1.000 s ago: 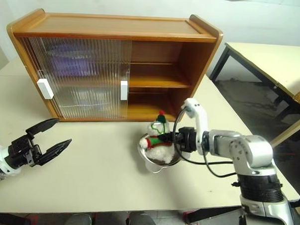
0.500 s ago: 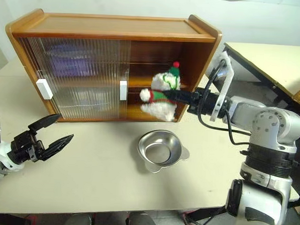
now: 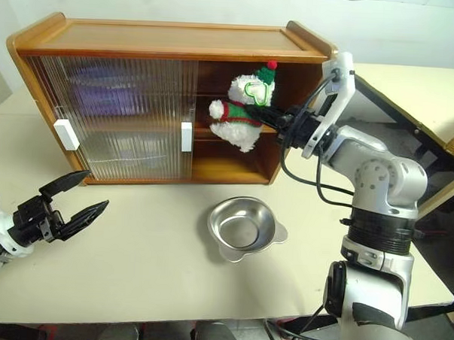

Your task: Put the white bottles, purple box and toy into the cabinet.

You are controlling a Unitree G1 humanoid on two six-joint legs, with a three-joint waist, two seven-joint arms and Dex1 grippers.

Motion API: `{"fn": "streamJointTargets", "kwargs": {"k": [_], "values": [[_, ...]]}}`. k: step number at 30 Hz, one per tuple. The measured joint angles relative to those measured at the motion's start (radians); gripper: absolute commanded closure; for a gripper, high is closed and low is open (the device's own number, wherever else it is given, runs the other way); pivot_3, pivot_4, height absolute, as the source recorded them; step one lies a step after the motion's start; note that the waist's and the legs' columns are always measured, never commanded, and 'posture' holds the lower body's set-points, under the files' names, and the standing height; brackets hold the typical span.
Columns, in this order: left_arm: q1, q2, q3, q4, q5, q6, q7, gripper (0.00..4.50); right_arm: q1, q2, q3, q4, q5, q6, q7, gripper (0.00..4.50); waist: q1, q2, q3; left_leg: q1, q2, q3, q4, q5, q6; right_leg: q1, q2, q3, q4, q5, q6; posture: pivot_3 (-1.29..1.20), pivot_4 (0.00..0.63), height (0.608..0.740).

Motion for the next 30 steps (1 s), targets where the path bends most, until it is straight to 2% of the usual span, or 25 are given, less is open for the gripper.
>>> {"fn": "streamJointTargets", "kwargs": {"k": [11,18,30], "values": [[0.033,-0.010,-0.001,0.033,0.039,-0.056,-0.031,0.00,-0.028,0.087,0.127,0.114,-0.256,-0.342,-0.075,4.37,-0.002,0.001,0.000,0.000,0.000,-0.003,0.000,0.000,0.000,-0.002,-0.001,-0.001,0.000,0.002,0.000,0.00,0.000,0.740],[0.035,-0.010,-0.001,0.053,0.043,-0.075,-0.046,0.00,-0.061,0.141,0.133,0.256,-0.359,-0.553,-0.115,4.37,-0.002,0.002,0.000,-0.002,0.001,-0.004,0.000,0.000,0.000,-0.002,-0.001,-0.002,0.000,0.002,-0.001,0.00,0.000,0.740],[0.033,-0.009,-0.009,0.033,0.046,-0.060,-0.015,0.00,-0.147,0.185,0.132,0.454,-0.448,-0.727,-0.181,4.37,-0.001,0.003,0.001,-0.004,0.001,-0.004,0.000,0.000,0.000,-0.003,-0.001,-0.003,0.000,0.003,-0.002,0.02,0.000,0.740]]}}
